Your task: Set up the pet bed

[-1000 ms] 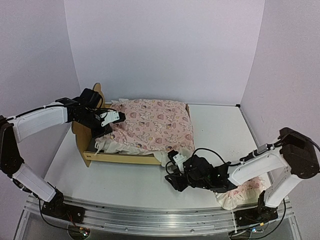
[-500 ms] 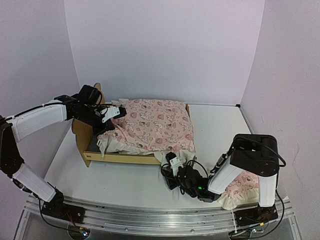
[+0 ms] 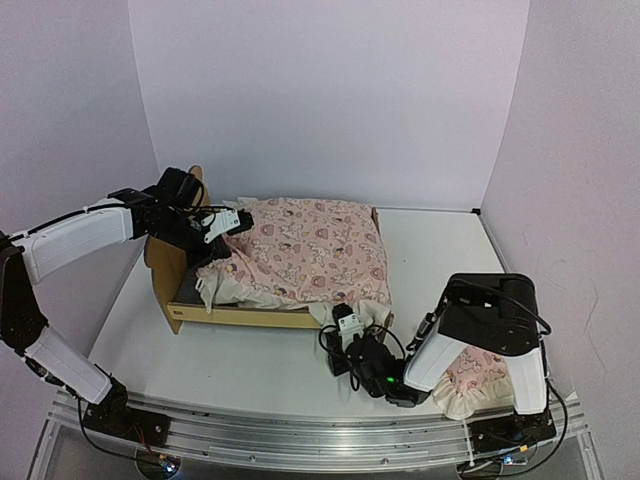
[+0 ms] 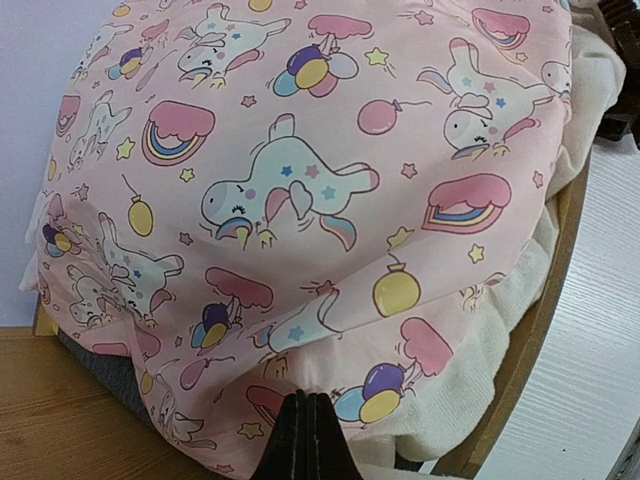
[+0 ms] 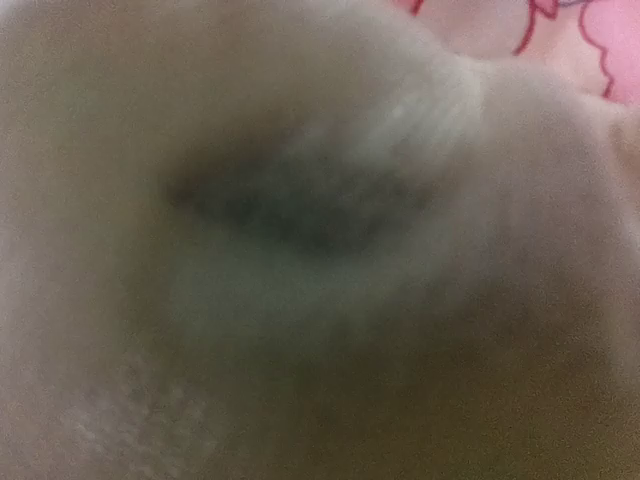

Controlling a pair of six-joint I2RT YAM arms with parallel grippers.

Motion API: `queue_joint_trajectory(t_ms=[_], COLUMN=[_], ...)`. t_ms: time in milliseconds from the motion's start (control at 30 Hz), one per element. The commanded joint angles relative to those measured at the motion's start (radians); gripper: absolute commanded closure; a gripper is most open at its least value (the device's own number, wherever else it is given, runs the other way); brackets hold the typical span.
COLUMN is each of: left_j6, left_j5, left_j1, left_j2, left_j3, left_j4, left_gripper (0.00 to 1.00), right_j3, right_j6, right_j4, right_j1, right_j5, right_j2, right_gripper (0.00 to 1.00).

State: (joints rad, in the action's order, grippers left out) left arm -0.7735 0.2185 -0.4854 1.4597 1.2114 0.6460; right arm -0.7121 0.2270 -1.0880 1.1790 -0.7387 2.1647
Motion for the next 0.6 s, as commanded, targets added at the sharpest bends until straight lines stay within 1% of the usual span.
queue_joint_trajectory(t_ms=[0,100,133,233,300,400,567], left_j6=[0.025,0.028,0.030,0.033,0.035,0.042,0.051], left_j5=[0.031,0.031,0.031,0.032,0.030,0.025,0.008], left_j1=[0.001,0.001,0.001,0.001,0.001,0.001,0.002], left_j2=[-0.013,-0.015,-0.015,-0.011,-0.010,-0.008,-0.009], left_j3=[0.059,0.066,0.068,0.076,0.081,0.084,0.081], left_j4=[-0.019,-0.017,-0.017,-0.019,-0.023,-0.034,-0.037], left_gripper=[1.00,1.00,1.00,1.00,1.00,1.00,1.00], right_j3=[-0.030,-0.007,0.000,0.012,0.031,0.088,0.102], right_j6=[0.025,0.030,0.027,0.003,0.003,0.012,0.037], right_j4=[0.079,0.096,0.109,0.219,0.310,0.393,0.686], right_j1=[-0.001,-0.001,-0.001,-0.001,-0.001,0.000,0.000], right_j5=[-0.019,0.004,0.023,0.153,0.249,0.388,0.591], right_j2=[0.034,0.008,-0.012,-0.102,-0.200,-0.330,-0.512], right_gripper=[0.82,0.97,1.00,1.00,1.00,1.00,1.00])
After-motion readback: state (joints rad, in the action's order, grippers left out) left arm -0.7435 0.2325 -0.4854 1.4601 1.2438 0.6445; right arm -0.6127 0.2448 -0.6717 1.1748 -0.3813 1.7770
